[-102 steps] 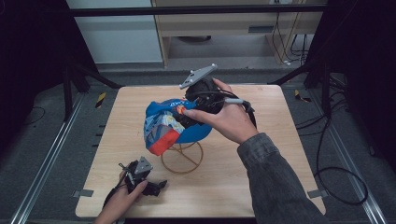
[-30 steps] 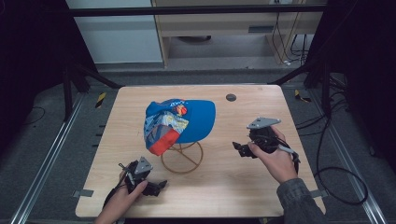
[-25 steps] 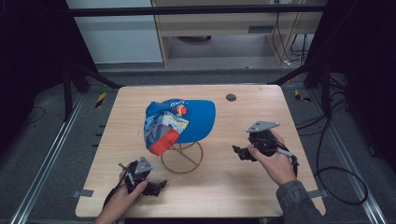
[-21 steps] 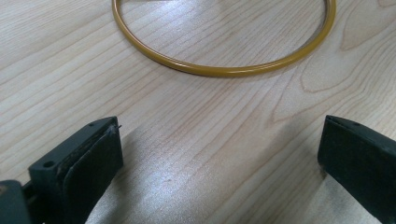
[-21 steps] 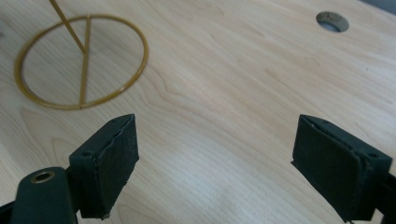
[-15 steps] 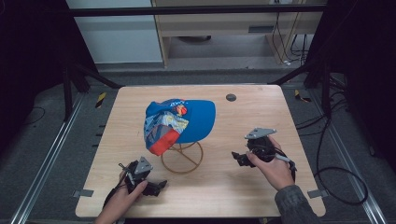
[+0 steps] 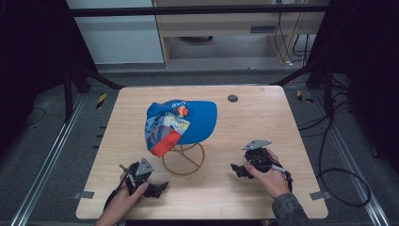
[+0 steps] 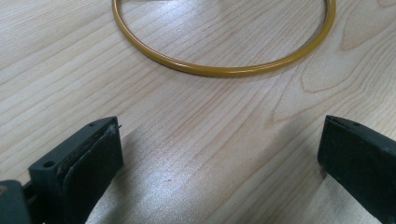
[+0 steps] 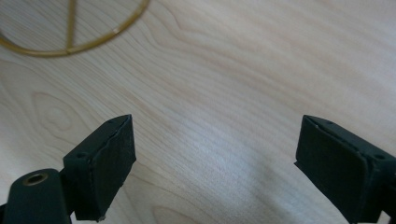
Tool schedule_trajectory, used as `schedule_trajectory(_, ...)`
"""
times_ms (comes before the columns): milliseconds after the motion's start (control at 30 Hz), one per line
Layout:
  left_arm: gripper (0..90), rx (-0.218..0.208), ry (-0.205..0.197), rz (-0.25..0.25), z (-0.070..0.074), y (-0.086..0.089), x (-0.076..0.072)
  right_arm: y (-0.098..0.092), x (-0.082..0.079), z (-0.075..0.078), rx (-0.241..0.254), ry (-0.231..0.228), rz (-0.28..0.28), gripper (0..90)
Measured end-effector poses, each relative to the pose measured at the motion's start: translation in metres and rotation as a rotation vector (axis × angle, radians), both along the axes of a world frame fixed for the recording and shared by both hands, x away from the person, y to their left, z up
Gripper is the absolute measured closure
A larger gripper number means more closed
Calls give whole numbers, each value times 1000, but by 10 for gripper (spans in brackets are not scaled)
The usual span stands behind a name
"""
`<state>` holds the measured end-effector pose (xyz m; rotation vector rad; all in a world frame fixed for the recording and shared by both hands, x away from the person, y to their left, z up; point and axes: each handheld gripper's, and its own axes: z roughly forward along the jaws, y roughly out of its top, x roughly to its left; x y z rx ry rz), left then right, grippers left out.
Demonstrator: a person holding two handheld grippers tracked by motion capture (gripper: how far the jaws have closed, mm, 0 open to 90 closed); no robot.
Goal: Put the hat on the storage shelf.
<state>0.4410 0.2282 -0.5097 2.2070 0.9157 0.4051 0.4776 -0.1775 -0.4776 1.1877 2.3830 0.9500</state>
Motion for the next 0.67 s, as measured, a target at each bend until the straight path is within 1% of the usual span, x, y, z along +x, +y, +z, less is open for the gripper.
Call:
schedule_trajectory(133, 0, 0, 0, 0, 0, 0, 0, 0, -1, -13, -1, 16, -12, 117)
schedule_trajectory(233, 0, 0, 0, 0, 0, 0, 0, 0, -2, -21, -19, 27, -26, 111)
schedule_trajectory(267, 0, 0, 0, 0, 0, 0, 0, 0, -3, -25, -22, 18, -33, 99)
schedule_trajectory(300, 0, 0, 0, 0, 0, 0, 0, 0, -4, -27, -22, -3, -38, 94)
schedule_trajectory(400, 0, 0, 0, 1, 0, 0, 0, -1, -7, -29, -9, -22, -48, 89)
schedule_trajectory(467, 0, 0, 0, 1, 0, 0, 0, -2, -9, -32, 9, -52, -56, 72)
schedule_trajectory(500, 0, 0, 0, 1, 0, 0, 0, -2, -11, -34, 26, -67, -67, 67)
schedule_trajectory(667, 0, 0, 1, 2, 0, 0, 0, -1, -13, -34, 24, -69, -88, 66)
